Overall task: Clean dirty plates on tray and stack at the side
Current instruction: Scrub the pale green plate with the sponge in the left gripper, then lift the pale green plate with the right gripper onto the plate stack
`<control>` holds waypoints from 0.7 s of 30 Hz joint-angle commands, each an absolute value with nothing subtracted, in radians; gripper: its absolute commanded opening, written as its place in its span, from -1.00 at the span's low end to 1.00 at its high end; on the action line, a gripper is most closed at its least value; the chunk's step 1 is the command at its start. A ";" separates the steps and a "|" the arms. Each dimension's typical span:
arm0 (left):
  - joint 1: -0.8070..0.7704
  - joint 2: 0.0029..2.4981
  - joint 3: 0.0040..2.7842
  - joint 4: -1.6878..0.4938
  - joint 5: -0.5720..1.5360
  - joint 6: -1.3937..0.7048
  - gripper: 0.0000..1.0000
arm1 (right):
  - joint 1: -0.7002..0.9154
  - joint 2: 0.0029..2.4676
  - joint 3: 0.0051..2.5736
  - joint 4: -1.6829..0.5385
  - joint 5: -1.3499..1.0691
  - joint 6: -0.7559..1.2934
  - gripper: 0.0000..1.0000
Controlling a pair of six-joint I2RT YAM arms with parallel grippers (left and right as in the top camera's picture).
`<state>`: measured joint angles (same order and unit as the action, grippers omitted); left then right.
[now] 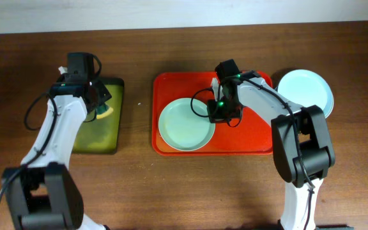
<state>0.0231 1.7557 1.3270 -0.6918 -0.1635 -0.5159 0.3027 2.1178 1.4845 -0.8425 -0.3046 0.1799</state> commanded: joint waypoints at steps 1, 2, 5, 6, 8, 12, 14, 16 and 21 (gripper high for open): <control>0.047 1.865 1.309 -0.672 -0.203 -0.500 -0.93 | 0.294 2.133 1.473 -0.837 -0.232 0.177 -0.92; 0.062 1.885 1.309 -0.667 -0.218 -0.500 -0.92 | 0.294 2.131 1.475 -0.841 -0.232 0.177 -0.92; 0.100 1.886 1.312 -0.667 -0.217 -0.500 -0.86 | 0.294 2.120 1.527 -0.896 -0.231 0.162 -0.92; 0.108 1.880 1.313 -0.669 -0.210 -0.500 -0.83 | 0.294 2.109 1.554 -0.920 -0.231 0.162 -0.92; 0.123 1.860 1.313 -0.669 -0.162 -0.500 0.21 | 0.295 2.073 1.610 -0.963 -0.220 0.156 -0.92; 0.128 1.824 1.314 -0.667 -0.042 -0.500 0.99 | 0.300 1.987 1.734 -1.065 -0.096 0.155 -0.92; 0.128 1.824 1.314 -0.673 -0.036 -0.500 0.99 | 0.318 1.956 1.805 -1.138 0.081 0.155 -0.92; 0.127 1.824 1.314 -0.681 -0.016 -0.500 0.99 | 0.359 1.936 1.845 -1.179 0.255 0.154 -0.92; 0.128 1.824 1.314 -0.690 -0.014 -0.500 0.99 | 0.561 1.929 1.853 -1.259 0.843 0.146 -0.92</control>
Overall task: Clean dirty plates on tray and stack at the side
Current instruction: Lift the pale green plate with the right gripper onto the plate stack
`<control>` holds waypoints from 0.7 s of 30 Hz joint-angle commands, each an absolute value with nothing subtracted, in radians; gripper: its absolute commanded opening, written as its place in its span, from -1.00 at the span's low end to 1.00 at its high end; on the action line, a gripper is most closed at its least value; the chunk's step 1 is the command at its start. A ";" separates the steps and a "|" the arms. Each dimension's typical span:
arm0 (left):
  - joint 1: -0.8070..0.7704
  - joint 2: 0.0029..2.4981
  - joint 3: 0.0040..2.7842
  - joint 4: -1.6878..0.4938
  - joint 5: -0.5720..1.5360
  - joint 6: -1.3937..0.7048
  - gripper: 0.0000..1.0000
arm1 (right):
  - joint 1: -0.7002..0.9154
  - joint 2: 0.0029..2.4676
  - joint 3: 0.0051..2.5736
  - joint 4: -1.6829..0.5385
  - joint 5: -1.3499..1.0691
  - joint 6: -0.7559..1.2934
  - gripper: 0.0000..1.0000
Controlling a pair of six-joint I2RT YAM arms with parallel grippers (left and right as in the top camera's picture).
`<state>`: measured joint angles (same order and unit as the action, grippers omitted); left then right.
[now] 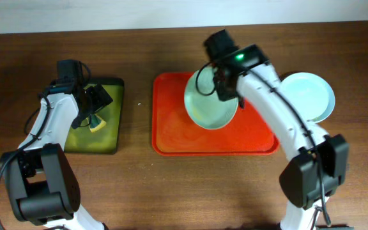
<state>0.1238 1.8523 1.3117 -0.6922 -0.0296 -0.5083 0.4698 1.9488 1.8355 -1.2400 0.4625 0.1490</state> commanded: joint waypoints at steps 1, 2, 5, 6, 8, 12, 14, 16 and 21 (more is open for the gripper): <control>0.128 1.824 1.313 -0.690 -0.014 -0.500 0.99 | 0.601 1.929 1.853 -1.263 0.936 0.146 -0.92; 0.128 1.824 1.313 -0.690 -0.014 -0.500 0.99 | 0.652 1.929 1.853 -1.265 1.047 0.146 -0.92; 0.127 1.824 1.313 -0.690 -0.014 -0.500 0.99 | 0.792 1.929 1.853 -1.264 1.309 0.146 -0.92; 0.127 1.824 1.313 -0.690 -0.014 -0.500 0.99 | 0.836 1.929 1.853 -1.264 1.364 0.125 -0.92; 0.127 1.824 1.313 -0.690 -0.014 -0.500 0.99 | 0.904 1.929 1.853 -1.264 1.429 0.064 -0.92; 0.128 1.824 1.314 -0.690 -0.014 -0.500 0.99 | 1.000 1.929 1.853 -1.264 1.490 0.029 -0.92; 0.127 1.824 1.314 -0.690 -0.014 -0.500 0.99 | 1.028 1.929 1.853 -1.264 1.490 0.030 -0.92; 0.128 1.824 1.313 -0.690 -0.014 -0.500 0.99 | 1.030 1.929 1.853 -1.264 1.490 0.030 -0.92; 0.127 1.824 1.313 -0.690 -0.014 -0.500 0.99 | 1.033 1.929 1.853 -1.251 1.399 0.041 -0.92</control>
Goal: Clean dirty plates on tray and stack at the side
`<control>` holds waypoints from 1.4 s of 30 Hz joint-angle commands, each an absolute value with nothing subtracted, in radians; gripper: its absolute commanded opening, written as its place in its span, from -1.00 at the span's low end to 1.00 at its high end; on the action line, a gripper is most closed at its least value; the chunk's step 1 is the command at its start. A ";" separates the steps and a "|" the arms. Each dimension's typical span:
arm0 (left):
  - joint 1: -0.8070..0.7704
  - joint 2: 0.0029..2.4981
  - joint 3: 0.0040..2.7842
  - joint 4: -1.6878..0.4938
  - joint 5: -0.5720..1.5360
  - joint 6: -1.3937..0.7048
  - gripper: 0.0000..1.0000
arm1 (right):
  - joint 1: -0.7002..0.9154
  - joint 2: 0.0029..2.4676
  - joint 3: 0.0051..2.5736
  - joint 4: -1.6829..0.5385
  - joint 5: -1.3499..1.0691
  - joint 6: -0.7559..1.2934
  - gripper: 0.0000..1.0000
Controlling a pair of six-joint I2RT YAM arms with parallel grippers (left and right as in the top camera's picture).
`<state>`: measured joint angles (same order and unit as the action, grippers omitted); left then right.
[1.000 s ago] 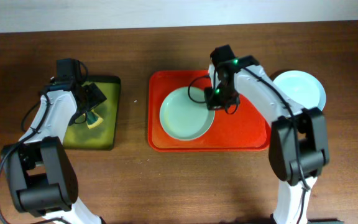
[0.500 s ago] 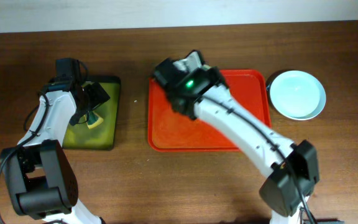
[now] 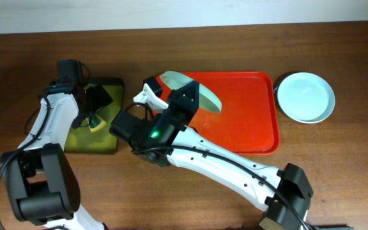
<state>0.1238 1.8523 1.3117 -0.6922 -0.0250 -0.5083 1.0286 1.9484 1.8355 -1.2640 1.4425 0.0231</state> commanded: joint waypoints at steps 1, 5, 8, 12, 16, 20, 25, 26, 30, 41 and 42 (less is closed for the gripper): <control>0.127 1.824 1.314 -0.690 -0.014 -0.500 0.99 | 1.023 1.929 1.853 -1.229 1.289 0.042 -0.92; 0.128 1.824 1.314 -0.690 -0.014 -0.500 0.99 | 0.918 1.929 1.853 -1.187 0.908 0.042 -0.92; 0.128 1.824 1.314 -0.690 -0.014 -0.500 0.99 | 0.863 1.929 1.853 -1.185 0.801 0.042 -0.92; 0.128 1.824 1.313 -0.690 -0.014 -0.500 0.99 | 0.730 1.933 1.851 -1.155 0.625 0.041 -0.92; 0.128 1.824 1.313 -0.690 -0.014 -0.500 0.99 | 0.428 1.936 1.851 -1.146 0.374 0.037 -0.92; 0.127 1.824 1.313 -0.690 -0.014 -0.500 0.99 | 0.040 1.938 1.851 -1.114 -0.101 0.030 -0.92; 0.128 1.824 1.313 -0.690 -0.014 -0.500 0.99 | -0.374 1.984 1.849 -1.085 -0.323 0.031 -0.92; 0.128 1.824 1.314 -0.690 -0.014 -0.500 0.99 | -0.438 2.004 1.840 -1.084 -0.301 0.044 -0.92; 0.128 1.824 1.313 -0.690 -0.014 -0.500 0.99 | -0.572 2.073 1.794 -1.045 -0.274 0.046 -0.91; 0.128 1.824 1.313 -0.690 -0.014 -0.500 0.99 | -0.570 2.117 1.746 -1.036 -0.272 0.045 0.97; 0.128 1.824 1.314 -0.690 -0.014 -0.500 0.99 | -0.569 2.115 1.746 -1.052 -0.272 0.045 0.97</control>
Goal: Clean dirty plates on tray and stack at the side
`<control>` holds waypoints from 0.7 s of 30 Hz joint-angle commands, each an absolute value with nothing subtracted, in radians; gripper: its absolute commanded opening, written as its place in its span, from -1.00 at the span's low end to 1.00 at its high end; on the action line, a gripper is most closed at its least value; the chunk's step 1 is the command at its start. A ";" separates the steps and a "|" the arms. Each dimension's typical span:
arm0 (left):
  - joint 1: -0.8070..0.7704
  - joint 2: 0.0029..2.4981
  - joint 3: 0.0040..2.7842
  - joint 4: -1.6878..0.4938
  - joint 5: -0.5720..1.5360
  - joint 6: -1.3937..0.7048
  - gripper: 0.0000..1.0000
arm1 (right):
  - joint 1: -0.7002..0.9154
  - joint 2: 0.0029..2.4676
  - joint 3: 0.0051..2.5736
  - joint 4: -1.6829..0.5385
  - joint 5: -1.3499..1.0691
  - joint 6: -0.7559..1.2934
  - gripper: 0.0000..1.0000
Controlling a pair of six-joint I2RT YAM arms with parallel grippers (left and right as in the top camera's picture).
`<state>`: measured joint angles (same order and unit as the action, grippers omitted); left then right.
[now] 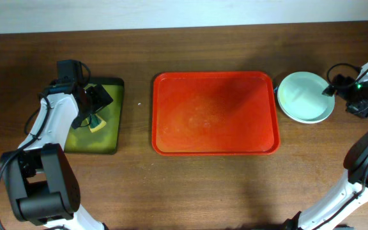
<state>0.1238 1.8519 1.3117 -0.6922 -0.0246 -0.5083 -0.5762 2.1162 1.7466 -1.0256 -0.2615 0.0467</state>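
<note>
The pale green plates (304, 97) lie stacked on the table just right of the red tray (216, 114). No plate shows on the tray. My right gripper (331, 88) is at the stack's right rim; its jaws are too small to read. At far left, my left gripper (97, 102) hovers over the green mat (93, 137). It looks shut on the yellow-green sponge (97, 124).
Brown wooden table (190, 185) all round. The right arm's cable and wrist (360, 86) reach in from the right edge. The left arm (53, 121) arches over the mat's left side.
The right arm was stretched over the tray's back-left corner with a tilted plate. Now that plate lies on the stack at the right, with the gripper at its rim. The left arm has not moved.
At first the right gripper was at a plate lying on the tray, the left gripper at the sponge on the mat. Then the plate was held tilted over the tray's back, then at its back-left corner. Now it lies on the stack.
</note>
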 commanded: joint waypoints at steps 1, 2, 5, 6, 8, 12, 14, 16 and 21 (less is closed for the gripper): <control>0.127 1.824 1.313 -0.690 -0.014 -0.500 0.99 | -0.569 2.106 1.746 -1.079 -0.272 0.046 0.97; 0.127 1.824 1.314 -0.690 -0.014 -0.500 0.99 | -0.569 2.085 1.746 -1.118 -0.272 0.046 0.97; 0.128 1.824 1.313 -0.690 -0.014 -0.500 0.99 | -0.569 1.976 1.746 -1.203 -0.272 0.046 0.98; 0.128 1.824 1.314 -0.690 -0.014 -0.500 0.99 | -0.568 1.935 1.745 -1.231 -0.273 0.046 0.97; 0.128 1.824 1.314 -0.690 -0.014 -0.500 0.99 | -0.567 1.803 1.729 -1.283 -0.272 0.084 0.97; 0.127 1.824 1.313 -0.690 -0.014 -0.500 0.99 | -0.506 1.416 1.501 -1.243 -0.276 0.113 0.97; 0.127 1.824 1.313 -0.690 -0.014 -0.500 0.98 | -0.437 1.194 1.343 -1.185 -0.276 0.113 0.97; 0.128 1.824 1.314 -0.690 -0.014 -0.500 0.99 | -0.381 1.081 1.256 -1.186 -0.279 0.113 0.97; 0.128 1.824 1.313 -0.690 -0.014 -0.500 0.99 | -0.262 0.893 1.074 -1.142 -0.303 0.110 0.97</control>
<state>0.1238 1.8511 1.3117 -0.6922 -0.0204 -0.5083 -0.3084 0.9554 1.1393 -1.1534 -0.2909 0.1055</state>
